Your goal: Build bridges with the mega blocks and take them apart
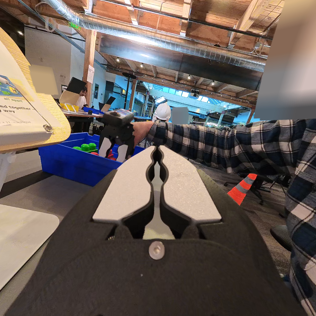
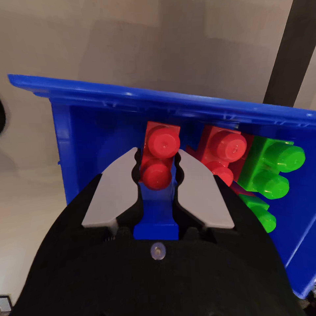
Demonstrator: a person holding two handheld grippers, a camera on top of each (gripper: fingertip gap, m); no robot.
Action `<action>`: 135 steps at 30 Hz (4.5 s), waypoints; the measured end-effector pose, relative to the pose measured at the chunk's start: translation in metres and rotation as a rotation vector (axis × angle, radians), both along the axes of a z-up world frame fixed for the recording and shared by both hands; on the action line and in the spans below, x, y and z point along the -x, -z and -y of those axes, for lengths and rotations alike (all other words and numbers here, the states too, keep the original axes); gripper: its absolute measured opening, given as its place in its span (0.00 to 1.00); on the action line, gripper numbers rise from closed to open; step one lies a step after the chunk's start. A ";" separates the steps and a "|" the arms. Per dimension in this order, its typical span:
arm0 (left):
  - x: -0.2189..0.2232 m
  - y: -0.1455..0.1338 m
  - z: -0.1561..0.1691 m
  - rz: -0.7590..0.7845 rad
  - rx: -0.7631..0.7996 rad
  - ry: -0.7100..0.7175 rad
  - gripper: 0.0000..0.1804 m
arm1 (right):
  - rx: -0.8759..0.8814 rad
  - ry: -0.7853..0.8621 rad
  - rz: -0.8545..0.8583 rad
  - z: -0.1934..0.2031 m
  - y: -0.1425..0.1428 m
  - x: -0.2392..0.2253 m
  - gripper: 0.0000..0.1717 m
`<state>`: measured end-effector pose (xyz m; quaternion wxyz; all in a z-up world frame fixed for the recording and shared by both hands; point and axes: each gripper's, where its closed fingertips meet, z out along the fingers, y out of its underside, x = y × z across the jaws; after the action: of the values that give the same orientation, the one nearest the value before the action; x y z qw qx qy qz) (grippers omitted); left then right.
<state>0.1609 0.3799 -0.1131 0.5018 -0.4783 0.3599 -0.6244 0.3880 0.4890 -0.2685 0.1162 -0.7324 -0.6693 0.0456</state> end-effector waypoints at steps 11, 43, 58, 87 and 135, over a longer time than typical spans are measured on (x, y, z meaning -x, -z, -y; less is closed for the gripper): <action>0.082 -0.037 -0.026 -0.319 -0.201 -0.343 0.13 | -0.305 -0.012 -0.235 0.031 -0.124 0.040 0.31; 0.333 0.190 -0.326 -2.053 -0.222 -0.290 0.38 | -0.276 -0.313 -0.574 0.132 -0.092 0.215 0.18; 0.324 0.142 -0.262 -1.844 -0.063 -0.378 0.36 | -0.336 -0.284 -0.569 0.136 -0.101 0.210 0.21; 0.127 0.068 0.033 -0.526 0.613 0.062 0.32 | -0.372 -0.187 -0.653 0.143 -0.064 0.330 0.23; 0.109 -0.005 0.021 -0.701 -0.213 -0.033 0.21 | 0.094 -0.193 -1.087 0.121 -0.184 0.346 0.16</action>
<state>0.0515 0.3593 -0.1083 0.4050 -0.6139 0.5654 -0.3734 0.0416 0.3676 -0.0848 0.4072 -0.5433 -0.5743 0.4574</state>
